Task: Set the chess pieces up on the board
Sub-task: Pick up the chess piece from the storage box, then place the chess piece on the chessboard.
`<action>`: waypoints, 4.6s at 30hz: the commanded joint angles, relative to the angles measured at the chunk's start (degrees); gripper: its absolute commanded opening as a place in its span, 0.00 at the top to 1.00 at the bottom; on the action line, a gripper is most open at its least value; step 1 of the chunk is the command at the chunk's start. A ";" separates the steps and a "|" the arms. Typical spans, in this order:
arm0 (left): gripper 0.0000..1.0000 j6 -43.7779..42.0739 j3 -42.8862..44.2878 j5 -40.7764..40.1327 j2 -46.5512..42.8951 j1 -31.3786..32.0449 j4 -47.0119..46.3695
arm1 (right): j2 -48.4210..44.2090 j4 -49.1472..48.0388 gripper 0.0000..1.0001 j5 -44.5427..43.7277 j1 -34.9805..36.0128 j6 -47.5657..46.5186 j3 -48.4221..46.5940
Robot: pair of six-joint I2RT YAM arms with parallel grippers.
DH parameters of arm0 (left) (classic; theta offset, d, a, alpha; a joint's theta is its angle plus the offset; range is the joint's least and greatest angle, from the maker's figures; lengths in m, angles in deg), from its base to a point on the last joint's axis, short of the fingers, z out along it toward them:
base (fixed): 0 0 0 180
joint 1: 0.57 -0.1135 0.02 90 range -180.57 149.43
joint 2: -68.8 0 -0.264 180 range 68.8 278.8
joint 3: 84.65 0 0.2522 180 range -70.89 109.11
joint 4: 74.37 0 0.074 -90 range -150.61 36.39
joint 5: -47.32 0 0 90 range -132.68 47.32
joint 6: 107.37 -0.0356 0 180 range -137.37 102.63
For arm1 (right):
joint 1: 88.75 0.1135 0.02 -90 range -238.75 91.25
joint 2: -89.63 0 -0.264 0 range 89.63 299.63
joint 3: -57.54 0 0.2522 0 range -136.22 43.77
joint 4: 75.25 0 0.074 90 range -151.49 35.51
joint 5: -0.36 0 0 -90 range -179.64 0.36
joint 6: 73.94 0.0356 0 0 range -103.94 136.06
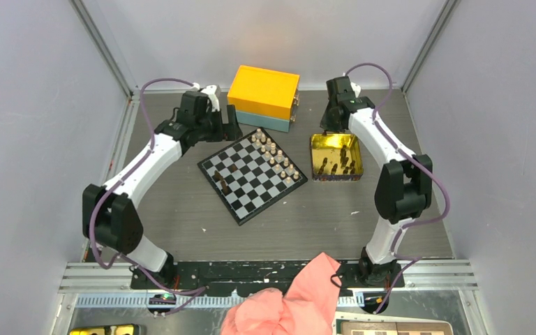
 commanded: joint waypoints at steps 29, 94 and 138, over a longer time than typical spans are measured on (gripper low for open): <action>0.15 10.04 -6.52 29.66 -1.03 7.66 -25.56 | -8.90 -14.62 0.99 18.61 18.05 17.92 -1.06; 1.00 7.61 -5.15 30.33 -0.07 7.66 -23.81 | -15.40 -15.89 0.84 23.03 19.41 16.92 9.15; 1.00 -36.61 -1.07 21.60 -5.27 19.26 16.32 | -23.13 -13.13 0.61 51.65 13.14 19.64 24.78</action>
